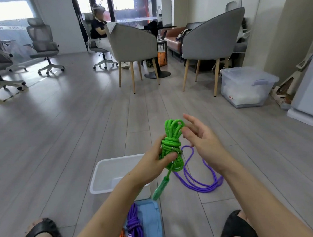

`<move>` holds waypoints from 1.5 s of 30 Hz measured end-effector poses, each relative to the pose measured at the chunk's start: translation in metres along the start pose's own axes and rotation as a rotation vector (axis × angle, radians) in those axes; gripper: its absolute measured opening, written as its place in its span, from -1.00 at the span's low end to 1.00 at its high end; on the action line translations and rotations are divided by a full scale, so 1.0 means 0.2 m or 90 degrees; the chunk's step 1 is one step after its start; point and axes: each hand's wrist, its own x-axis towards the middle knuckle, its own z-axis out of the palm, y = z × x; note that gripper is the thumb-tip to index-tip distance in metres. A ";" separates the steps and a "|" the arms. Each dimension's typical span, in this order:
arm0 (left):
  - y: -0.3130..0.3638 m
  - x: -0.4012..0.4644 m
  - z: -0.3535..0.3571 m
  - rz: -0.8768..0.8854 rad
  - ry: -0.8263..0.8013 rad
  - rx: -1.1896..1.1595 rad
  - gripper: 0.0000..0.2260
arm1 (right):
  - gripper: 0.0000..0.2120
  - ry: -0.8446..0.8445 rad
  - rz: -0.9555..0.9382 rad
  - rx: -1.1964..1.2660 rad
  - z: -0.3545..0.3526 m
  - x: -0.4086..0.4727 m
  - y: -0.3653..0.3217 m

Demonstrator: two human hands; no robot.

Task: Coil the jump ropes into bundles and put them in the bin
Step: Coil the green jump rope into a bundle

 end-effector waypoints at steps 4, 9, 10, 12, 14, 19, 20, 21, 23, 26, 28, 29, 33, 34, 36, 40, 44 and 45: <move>0.03 -0.03 0.03 -0.030 -0.079 -0.033 -0.54 | -0.63 -0.014 0.007 0.048 -0.01 0.00 0.01; 0.08 -0.05 0.09 -0.021 -0.053 -0.101 -0.69 | -0.79 -0.026 -0.019 0.053 0.01 -0.01 0.00; 0.08 -0.05 0.11 -0.024 -0.018 -0.113 -0.68 | -0.82 -0.025 -0.024 0.060 0.01 -0.01 0.00; 0.09 -0.04 0.14 -0.034 0.035 -0.143 -0.61 | -0.86 -0.039 -0.031 0.071 0.00 -0.01 -0.01; 0.09 -0.02 0.15 -0.046 0.073 -0.172 -0.59 | -0.82 -0.075 -0.031 0.094 -0.03 -0.01 -0.01; 0.10 0.00 0.16 -0.058 0.077 -0.192 -0.72 | -0.80 -0.060 0.011 0.089 -0.03 -0.02 -0.03; 0.11 0.00 0.16 -0.058 0.062 -0.190 -0.75 | -0.83 -0.042 0.014 0.066 -0.02 -0.03 -0.04; 0.11 0.00 0.16 -0.059 0.053 -0.189 -0.77 | -0.86 -0.025 0.014 0.046 0.00 -0.02 -0.04; 0.11 0.00 0.15 -0.056 0.050 -0.175 -0.80 | -0.87 0.014 0.004 0.016 0.02 -0.02 -0.05; 0.12 0.00 0.15 -0.041 0.054 -0.145 -0.79 | -0.96 0.061 -0.015 -0.022 0.05 -0.03 -0.05; 0.13 -0.01 0.16 -0.041 0.046 -0.134 -0.73 | -0.94 0.075 -0.013 -0.038 0.07 -0.04 -0.05; 0.13 -0.02 0.16 -0.044 0.046 -0.130 -0.70 | -0.94 0.074 -0.011 -0.043 0.07 -0.05 -0.05; 0.11 -0.04 0.16 -0.065 0.027 -0.140 -0.64 | -0.94 0.081 -0.033 -0.048 0.08 -0.07 -0.08; 0.12 -0.05 0.16 -0.074 0.021 -0.144 -0.63 | -0.91 0.085 -0.043 -0.037 0.09 -0.07 -0.09; 0.13 -0.05 0.17 -0.086 0.007 -0.151 -0.60 | -0.87 0.103 -0.068 -0.018 0.10 -0.08 -0.09; 0.11 -0.05 0.18 -0.081 -0.001 -0.155 -0.70 | -0.92 0.163 -0.087 0.050 0.13 -0.10 -0.10; 0.11 -0.06 0.20 -0.050 0.013 -0.144 -0.79 | -0.91 0.197 -0.049 0.121 0.13 -0.09 -0.12; 0.11 -0.06 0.20 -0.040 0.033 -0.135 -0.79 | -0.92 0.177 -0.052 0.124 0.12 -0.08 -0.13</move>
